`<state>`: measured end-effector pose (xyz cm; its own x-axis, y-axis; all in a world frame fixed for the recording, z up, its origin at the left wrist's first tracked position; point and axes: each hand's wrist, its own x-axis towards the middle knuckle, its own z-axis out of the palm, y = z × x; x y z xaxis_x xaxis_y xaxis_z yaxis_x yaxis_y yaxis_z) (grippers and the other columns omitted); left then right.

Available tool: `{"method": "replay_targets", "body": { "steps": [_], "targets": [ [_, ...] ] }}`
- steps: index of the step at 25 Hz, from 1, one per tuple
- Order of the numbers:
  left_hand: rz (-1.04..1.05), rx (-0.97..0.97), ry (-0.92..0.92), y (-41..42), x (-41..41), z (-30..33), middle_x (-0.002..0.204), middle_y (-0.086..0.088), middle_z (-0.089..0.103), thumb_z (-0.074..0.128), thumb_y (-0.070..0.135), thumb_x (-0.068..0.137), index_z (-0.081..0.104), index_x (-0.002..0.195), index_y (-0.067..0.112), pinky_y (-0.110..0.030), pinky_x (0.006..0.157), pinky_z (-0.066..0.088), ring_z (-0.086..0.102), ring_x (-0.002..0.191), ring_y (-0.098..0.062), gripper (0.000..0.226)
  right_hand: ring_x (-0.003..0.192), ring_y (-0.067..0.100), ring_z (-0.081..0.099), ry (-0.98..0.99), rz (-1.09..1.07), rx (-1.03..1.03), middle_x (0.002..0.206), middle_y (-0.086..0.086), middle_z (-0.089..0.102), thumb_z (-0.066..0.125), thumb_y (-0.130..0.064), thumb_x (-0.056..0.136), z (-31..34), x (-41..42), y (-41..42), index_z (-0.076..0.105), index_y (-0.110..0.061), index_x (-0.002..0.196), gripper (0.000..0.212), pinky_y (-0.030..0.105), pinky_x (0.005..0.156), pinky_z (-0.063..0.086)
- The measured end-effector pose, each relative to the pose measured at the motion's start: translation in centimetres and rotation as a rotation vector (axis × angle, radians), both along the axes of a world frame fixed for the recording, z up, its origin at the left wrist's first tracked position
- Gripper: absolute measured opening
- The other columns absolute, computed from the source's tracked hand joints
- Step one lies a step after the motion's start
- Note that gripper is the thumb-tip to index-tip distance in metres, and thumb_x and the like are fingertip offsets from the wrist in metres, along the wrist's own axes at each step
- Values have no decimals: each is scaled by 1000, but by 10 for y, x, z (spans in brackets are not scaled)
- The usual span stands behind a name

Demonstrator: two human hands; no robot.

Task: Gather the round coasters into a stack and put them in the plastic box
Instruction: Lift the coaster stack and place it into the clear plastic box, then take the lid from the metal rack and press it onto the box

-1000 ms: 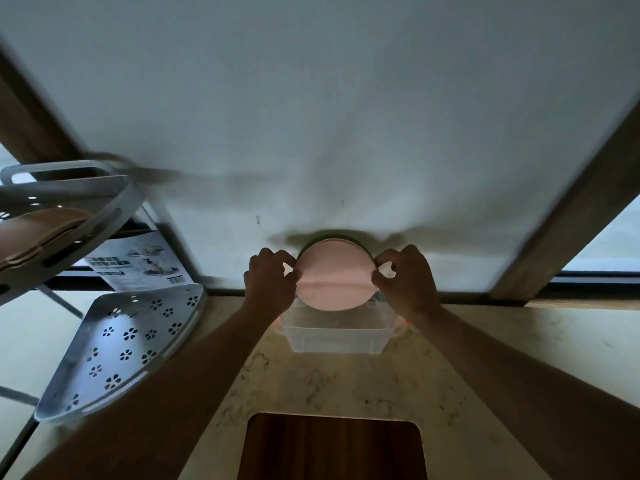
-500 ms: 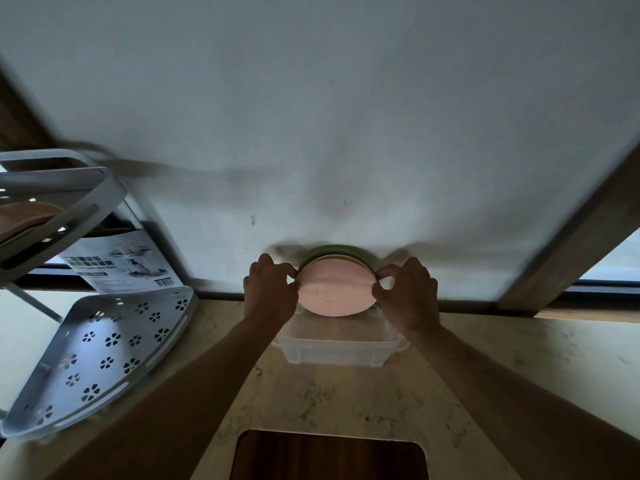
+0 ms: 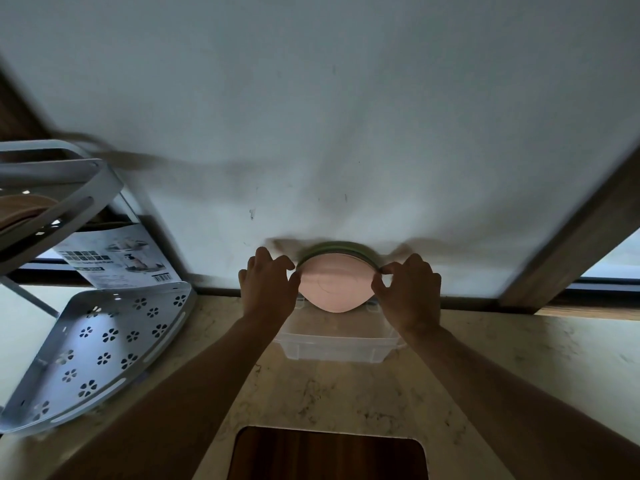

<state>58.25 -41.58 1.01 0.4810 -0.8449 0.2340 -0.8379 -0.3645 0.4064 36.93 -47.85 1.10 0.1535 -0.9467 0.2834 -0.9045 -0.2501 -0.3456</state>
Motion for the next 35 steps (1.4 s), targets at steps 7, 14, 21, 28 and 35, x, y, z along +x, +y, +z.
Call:
{"method": "replay_targets", "body": {
  "steps": [7, 14, 21, 28, 35],
  "targets": [
    [-16, -20, 115, 13, 1, 22, 108, -13, 56, 58, 27, 92, 67, 105, 11, -44, 85, 49, 59, 96, -33, 22, 99, 27, 56, -90, 154, -6, 101, 7, 60, 67, -27, 86, 20, -2, 21, 70, -17, 109, 25, 40, 87, 38],
    [-63, 24, 98, 65, 16, 70, 124, -11, 60, 54, 30, 94, 59, 123, 14, -37, 90, 50, 63, 106, -27, 34, 106, 22, 60, -250, 354, 151, 115, 7, 61, 65, -27, 90, 68, 16, 60, 61, -13, 121, 34, 37, 93, 46],
    [-23, -44, 79, 164, 39, 140, 127, -9, 64, 55, 30, 93, 59, 126, 16, -37, 96, 45, 59, 115, -26, 36, 94, 14, 61, -321, 492, 231, 108, 4, 67, 61, -35, 92, 138, 70, 125, 64, -14, 114, 31, 27, 82, 43],
    [-41, -12, -95, 262, 72, 193, 109, -13, 72, 51, 30, 91, 65, 109, 13, -34, 77, 53, 68, 98, -31, 28, 92, 21, 68, -405, 595, 260, 94, 5, 75, 64, -39, 87, 185, 139, 191, 70, -11, 98, 30, 27, 76, 47],
    [10, -274, -250, 295, 123, 234, 83, -13, 63, 67, 27, 87, 58, 77, 11, -36, 61, 49, 59, 78, -31, 21, 59, 6, 54, -214, 704, 159, 66, -4, 65, 46, -53, 97, 217, 209, 226, 72, -11, 75, 54, 23, 56, 32]
  ]
}}
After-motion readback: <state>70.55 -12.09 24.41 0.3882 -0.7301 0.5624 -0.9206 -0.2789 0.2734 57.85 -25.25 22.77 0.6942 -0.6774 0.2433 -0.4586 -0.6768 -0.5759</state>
